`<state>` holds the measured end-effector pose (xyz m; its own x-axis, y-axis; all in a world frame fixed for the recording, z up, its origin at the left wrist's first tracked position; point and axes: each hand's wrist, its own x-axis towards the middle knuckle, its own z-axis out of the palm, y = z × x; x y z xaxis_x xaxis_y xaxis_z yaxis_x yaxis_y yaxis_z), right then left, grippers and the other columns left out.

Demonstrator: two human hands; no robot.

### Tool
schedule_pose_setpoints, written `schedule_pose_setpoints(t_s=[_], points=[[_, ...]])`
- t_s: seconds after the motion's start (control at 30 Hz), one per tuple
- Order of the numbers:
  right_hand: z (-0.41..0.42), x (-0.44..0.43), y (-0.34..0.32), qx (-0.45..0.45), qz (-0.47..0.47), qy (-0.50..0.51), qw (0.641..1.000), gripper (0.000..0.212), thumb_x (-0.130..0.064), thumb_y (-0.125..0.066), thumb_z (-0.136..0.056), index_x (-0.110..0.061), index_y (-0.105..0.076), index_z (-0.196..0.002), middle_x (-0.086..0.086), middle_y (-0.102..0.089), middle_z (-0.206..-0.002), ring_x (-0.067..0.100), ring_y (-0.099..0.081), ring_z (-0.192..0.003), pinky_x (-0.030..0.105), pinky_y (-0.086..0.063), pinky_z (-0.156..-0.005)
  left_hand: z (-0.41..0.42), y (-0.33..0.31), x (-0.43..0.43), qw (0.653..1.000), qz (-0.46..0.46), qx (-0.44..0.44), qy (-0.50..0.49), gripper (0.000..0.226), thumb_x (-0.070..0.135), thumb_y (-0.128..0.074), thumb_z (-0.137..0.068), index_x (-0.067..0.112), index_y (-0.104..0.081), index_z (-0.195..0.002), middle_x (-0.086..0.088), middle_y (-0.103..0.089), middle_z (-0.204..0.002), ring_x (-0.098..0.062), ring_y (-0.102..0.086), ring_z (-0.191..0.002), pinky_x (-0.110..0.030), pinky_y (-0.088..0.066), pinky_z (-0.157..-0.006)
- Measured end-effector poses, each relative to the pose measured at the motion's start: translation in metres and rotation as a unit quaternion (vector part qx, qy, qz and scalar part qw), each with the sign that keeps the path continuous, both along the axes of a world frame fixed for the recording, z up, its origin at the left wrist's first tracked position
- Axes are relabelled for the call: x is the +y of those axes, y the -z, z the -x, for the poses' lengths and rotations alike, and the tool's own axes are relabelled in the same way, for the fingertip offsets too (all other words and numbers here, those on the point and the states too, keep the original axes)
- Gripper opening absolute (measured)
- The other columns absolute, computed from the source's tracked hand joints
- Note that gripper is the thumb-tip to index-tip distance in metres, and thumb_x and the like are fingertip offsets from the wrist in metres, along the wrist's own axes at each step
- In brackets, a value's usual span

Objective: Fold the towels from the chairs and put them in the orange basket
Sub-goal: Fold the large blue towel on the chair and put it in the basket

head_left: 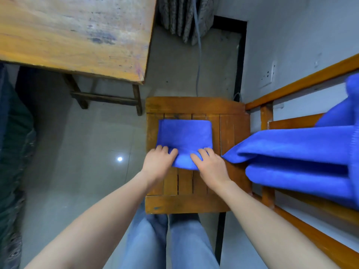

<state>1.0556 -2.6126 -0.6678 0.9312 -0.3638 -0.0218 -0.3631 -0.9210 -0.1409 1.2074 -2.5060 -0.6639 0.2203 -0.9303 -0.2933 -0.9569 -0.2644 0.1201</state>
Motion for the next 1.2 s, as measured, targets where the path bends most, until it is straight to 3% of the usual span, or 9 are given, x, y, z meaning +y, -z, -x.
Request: schedule_pose_setpoints(t_s=[0.1, 0.3, 0.47, 0.67, 0.83, 1.2], points=[[0.003, -0.015, -0.046, -0.020, 0.027, 0.007, 0.999, 0.035, -0.006, -0.035, -0.063, -0.017, -0.051, -0.092, 0.007, -0.064, -0.073, 0.027, -0.064, -0.065, 0.022, -0.041, -0.043, 0.005, -0.044, -0.008, 1.000, 0.026, -0.010, 0.012, 0.058, 0.005, -0.083, -0.013, 0.013, -0.066, -0.068, -0.003, -0.049, -0.047, -0.022, -0.048, -0.040, -0.019, -0.025, -0.038], [0.003, -0.044, -0.143, -0.081, 0.084, 0.000, 0.993, 0.043, -0.005, -0.058, -0.054, -0.016, -0.049, -0.094, 0.009, -0.065, -0.074, 0.027, -0.063, -0.063, 0.025, -0.043, -0.041, -0.007, -0.129, -0.034, 0.994, 0.097, -0.029, 0.046, 0.056, 0.006, -0.085, -0.022, 0.014, -0.063, -0.073, -0.004, -0.053, -0.053, -0.023, -0.048, -0.045, -0.022, -0.037, -0.041], [-0.009, -0.072, -0.245, -0.141, 0.168, 0.015, 0.976, 0.030, -0.009, -0.044, -0.068, -0.020, -0.047, -0.095, 0.005, -0.067, -0.075, 0.023, -0.065, -0.063, 0.022, -0.044, -0.043, -0.025, -0.238, -0.062, 0.976, 0.185, -0.076, 0.084, 0.052, 0.009, -0.086, -0.027, 0.014, -0.065, -0.074, -0.003, -0.055, -0.055, -0.023, -0.052, -0.047, -0.022, -0.042, -0.043], [-0.033, -0.096, -0.365, -0.189, 0.268, 0.029, 0.944, 0.029, -0.006, -0.041, -0.065, -0.018, -0.055, -0.088, 0.005, -0.061, -0.068, 0.024, -0.062, -0.059, 0.021, -0.037, -0.039, -0.054, -0.348, -0.096, 0.948, 0.261, -0.152, 0.101, 0.064, 0.009, -0.085, -0.017, 0.014, -0.065, -0.077, -0.003, -0.058, -0.058, -0.023, -0.055, -0.050, -0.020, -0.040, -0.043], [-0.037, -0.101, -0.453, -0.202, 0.339, 0.043, 0.918, 0.036, -0.007, -0.036, -0.063, -0.019, -0.045, -0.096, 0.003, -0.065, -0.073, 0.021, -0.064, -0.063, 0.020, -0.038, -0.038, -0.066, -0.439, -0.107, 0.912, 0.341, -0.195, 0.119, 0.057, 0.010, -0.086, -0.025, 0.014, -0.066, -0.079, -0.003, -0.060, -0.060, -0.023, -0.057, -0.053, -0.023, -0.044, -0.045], [-0.036, -0.092, -0.551, -0.256, 0.463, 0.003, 0.849, 0.035, 0.001, -0.036, -0.063, -0.015, -0.049, -0.091, 0.005, -0.063, -0.072, 0.023, -0.061, -0.061, 0.021, -0.040, -0.040, -0.070, -0.525, -0.091, 0.850, 0.460, -0.222, 0.125, 0.060, 0.009, -0.084, -0.024, 0.014, -0.068, -0.081, 0.001, -0.057, -0.059, -0.021, -0.055, -0.052, -0.021, -0.042, -0.045]])
